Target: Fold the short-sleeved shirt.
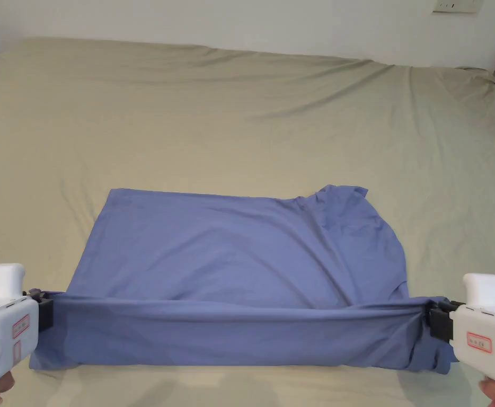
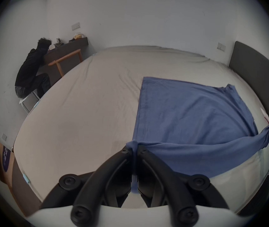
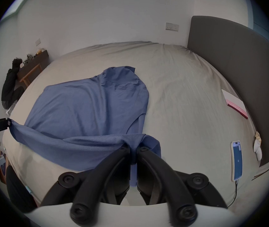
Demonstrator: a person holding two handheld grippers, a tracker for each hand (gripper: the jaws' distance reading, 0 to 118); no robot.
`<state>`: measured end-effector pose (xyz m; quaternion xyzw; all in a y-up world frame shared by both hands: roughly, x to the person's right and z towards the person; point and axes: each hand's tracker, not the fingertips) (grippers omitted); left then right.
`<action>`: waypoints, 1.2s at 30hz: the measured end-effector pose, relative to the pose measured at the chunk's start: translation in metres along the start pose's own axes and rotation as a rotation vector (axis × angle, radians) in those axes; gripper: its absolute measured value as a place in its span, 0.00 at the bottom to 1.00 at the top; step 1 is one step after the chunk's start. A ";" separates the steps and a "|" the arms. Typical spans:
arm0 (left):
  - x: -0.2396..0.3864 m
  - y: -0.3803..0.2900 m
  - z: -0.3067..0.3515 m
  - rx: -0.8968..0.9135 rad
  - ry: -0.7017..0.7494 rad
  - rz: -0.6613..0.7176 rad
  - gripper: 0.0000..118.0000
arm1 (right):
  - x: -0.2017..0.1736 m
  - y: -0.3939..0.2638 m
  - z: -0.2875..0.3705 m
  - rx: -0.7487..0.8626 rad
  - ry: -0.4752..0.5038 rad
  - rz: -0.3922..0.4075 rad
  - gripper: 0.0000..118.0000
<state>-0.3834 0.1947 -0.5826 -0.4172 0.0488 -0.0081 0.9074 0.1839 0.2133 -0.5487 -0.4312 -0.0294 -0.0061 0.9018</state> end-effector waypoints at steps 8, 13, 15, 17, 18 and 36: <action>0.019 0.026 -0.084 -0.095 0.023 -0.085 0.02 | 0.000 0.014 -0.087 -0.177 -0.044 0.047 0.06; 0.033 0.025 -0.118 -0.155 0.035 -0.169 0.02 | 0.007 0.017 -0.109 -0.211 -0.044 0.028 0.06; 0.034 0.026 -0.117 -0.138 0.039 -0.178 0.02 | 0.008 0.022 -0.109 -0.228 -0.039 0.033 0.06; 0.025 0.030 -0.124 -0.149 0.016 -0.181 0.02 | 0.008 0.025 -0.108 -0.224 -0.038 0.048 0.08; 0.022 0.033 -0.123 -0.149 -0.012 -0.194 0.06 | 0.009 0.028 -0.107 -0.217 -0.047 0.060 0.12; 0.035 0.077 0.121 0.488 -0.028 -0.020 0.49 | -0.060 0.075 0.122 0.467 -0.055 0.129 0.64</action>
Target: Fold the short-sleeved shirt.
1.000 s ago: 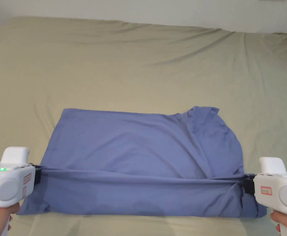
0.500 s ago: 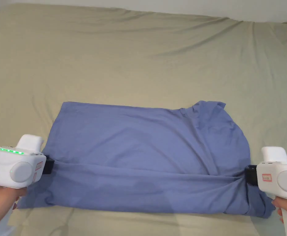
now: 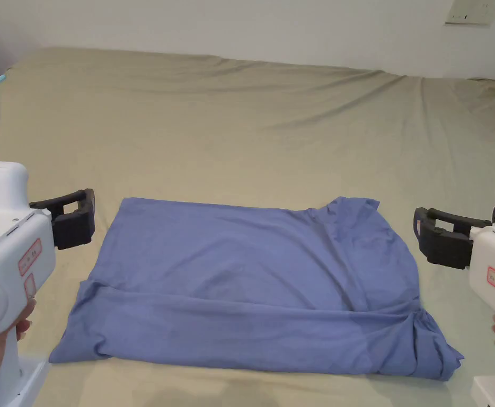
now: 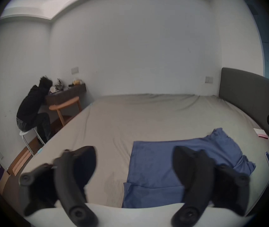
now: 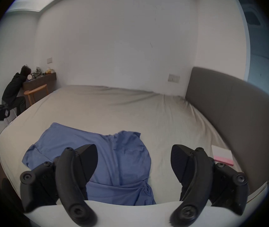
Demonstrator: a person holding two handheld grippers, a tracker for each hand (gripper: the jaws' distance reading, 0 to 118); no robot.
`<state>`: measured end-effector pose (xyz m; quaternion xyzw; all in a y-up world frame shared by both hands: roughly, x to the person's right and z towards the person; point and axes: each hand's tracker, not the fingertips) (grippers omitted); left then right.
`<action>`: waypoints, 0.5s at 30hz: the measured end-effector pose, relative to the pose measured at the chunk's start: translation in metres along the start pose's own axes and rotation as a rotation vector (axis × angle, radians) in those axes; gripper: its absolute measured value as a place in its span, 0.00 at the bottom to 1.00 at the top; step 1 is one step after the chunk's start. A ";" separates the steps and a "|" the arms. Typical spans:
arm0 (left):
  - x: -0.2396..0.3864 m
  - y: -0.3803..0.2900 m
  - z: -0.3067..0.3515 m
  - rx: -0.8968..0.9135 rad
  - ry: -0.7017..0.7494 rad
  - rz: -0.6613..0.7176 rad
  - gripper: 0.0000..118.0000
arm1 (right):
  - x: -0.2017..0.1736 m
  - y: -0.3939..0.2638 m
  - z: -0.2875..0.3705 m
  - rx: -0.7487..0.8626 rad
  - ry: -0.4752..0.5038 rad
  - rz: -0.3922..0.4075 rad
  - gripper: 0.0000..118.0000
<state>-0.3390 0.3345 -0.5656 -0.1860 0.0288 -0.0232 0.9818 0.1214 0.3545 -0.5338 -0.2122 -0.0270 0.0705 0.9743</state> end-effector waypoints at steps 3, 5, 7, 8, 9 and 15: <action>0.012 -0.004 0.021 0.025 -0.005 -0.032 0.36 | -0.019 -0.009 0.016 0.016 0.014 0.037 0.46; 0.018 -0.012 0.029 0.030 0.002 -0.064 0.19 | -0.030 -0.018 0.021 0.019 0.004 0.078 0.06; 0.023 -0.021 0.034 0.014 0.005 -0.094 0.03 | -0.037 -0.027 0.021 -0.012 0.007 0.120 0.01; 0.023 -0.027 0.032 -0.003 0.000 -0.108 0.00 | -0.038 -0.030 0.021 -0.026 0.024 0.113 0.01; 0.024 -0.033 0.030 -0.038 0.011 -0.124 0.00 | -0.039 -0.034 0.021 -0.044 0.035 0.102 0.01; 0.005 -0.078 0.002 -0.242 0.027 -0.113 0.00 | -0.031 -0.051 0.026 -0.082 0.020 0.096 0.01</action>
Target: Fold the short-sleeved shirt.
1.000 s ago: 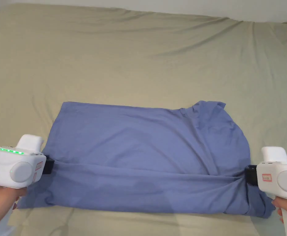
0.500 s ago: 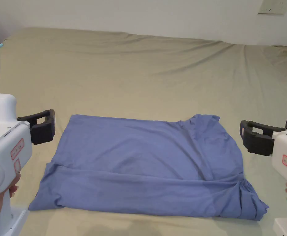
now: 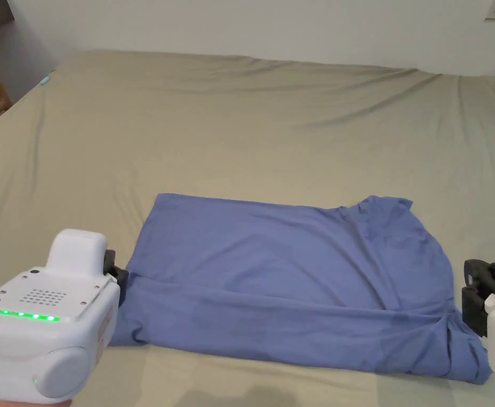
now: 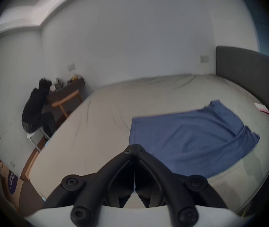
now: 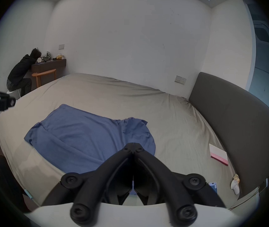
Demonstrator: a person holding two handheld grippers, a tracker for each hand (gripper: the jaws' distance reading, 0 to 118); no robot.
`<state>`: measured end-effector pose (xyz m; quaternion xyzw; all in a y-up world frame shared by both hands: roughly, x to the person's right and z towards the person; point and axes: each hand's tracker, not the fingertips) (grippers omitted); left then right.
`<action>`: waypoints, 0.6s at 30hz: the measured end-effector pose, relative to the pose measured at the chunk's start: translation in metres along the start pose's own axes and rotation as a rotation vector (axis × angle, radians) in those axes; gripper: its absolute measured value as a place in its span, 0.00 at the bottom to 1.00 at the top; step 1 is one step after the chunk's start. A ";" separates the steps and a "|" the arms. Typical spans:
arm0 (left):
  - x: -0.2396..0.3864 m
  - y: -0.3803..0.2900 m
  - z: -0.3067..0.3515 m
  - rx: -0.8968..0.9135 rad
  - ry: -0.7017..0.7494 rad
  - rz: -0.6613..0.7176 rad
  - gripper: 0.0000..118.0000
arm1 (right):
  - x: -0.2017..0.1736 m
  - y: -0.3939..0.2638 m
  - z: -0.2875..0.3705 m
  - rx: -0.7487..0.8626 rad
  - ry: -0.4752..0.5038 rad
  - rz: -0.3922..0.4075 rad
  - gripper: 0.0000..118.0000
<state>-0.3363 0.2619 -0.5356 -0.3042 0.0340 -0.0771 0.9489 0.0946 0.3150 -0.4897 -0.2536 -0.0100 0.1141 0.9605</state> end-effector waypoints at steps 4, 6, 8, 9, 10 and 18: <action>-0.017 -0.038 -0.046 -0.184 -0.018 0.096 0.01 | 0.007 -0.010 0.004 -0.052 -0.012 0.004 0.01; -0.021 -0.055 -0.070 -0.261 -0.013 0.157 0.45 | 0.011 -0.017 0.002 -0.085 -0.018 0.000 0.01; -0.026 -0.069 -0.098 -0.367 -0.020 0.173 0.86 | 0.016 -0.024 0.003 -0.110 -0.018 -0.004 0.01; -0.025 -0.076 -0.108 -0.401 -0.016 0.179 0.89 | 0.019 -0.028 0.002 -0.126 -0.027 -0.002 0.01; -0.026 -0.080 -0.117 -0.390 -0.022 0.188 0.89 | 0.021 -0.032 0.002 -0.139 -0.038 0.001 0.01; -0.019 -0.087 -0.154 -0.427 0.030 0.194 0.84 | 0.038 -0.049 -0.002 -0.224 -0.085 -0.003 0.01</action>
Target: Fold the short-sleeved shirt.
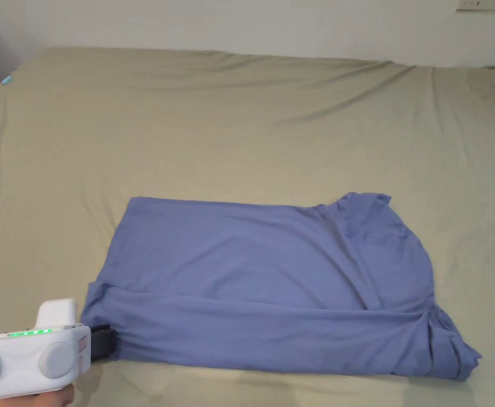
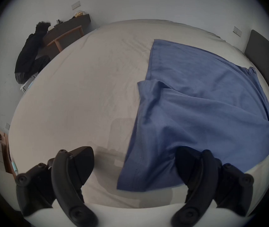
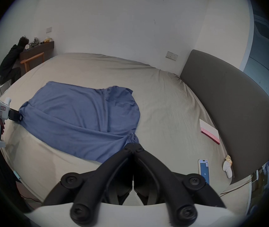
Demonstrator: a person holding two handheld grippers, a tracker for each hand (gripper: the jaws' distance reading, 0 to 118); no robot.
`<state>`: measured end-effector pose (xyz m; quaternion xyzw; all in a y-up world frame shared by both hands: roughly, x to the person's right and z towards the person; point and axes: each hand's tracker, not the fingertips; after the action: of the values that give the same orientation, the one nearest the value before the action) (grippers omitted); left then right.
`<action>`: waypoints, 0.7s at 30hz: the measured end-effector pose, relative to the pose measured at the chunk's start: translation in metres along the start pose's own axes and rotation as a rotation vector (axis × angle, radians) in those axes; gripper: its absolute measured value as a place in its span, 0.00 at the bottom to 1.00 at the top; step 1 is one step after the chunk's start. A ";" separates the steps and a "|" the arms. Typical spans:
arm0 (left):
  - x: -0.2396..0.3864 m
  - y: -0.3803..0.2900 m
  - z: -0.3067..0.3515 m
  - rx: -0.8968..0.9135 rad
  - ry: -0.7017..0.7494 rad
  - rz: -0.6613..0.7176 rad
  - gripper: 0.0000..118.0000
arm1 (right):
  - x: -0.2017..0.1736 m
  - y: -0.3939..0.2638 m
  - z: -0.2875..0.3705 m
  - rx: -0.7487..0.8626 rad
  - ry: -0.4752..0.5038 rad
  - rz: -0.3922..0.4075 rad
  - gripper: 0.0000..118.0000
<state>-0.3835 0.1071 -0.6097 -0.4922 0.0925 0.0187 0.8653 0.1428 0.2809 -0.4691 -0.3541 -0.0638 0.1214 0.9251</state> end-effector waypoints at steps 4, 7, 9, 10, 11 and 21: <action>0.024 -0.002 0.019 0.047 -0.091 -0.173 0.29 | 0.003 0.002 -0.022 -0.079 0.005 0.015 0.01; 0.037 0.000 0.028 0.087 0.005 -0.250 0.07 | 0.007 0.002 -0.059 -0.205 0.045 -0.014 0.57; 0.033 0.003 0.038 0.113 -0.015 -0.206 0.07 | 0.010 -0.006 -0.087 -0.282 0.098 -0.053 0.96; 0.031 0.005 0.044 0.116 -0.024 -0.193 0.07 | 0.013 -0.010 -0.100 -0.292 0.102 -0.090 0.96; 0.028 0.007 0.049 0.119 -0.028 -0.190 0.07 | 0.015 -0.013 -0.114 -0.335 0.095 -0.122 0.96; 0.030 0.013 0.084 0.188 -0.019 -0.223 0.07 | 0.019 -0.043 -0.205 -0.513 0.119 -0.174 0.83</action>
<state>-0.3438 0.1834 -0.5841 -0.4161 0.0304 -0.0816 0.9052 0.2107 0.1238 -0.5916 -0.5765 -0.0683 0.0001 0.8142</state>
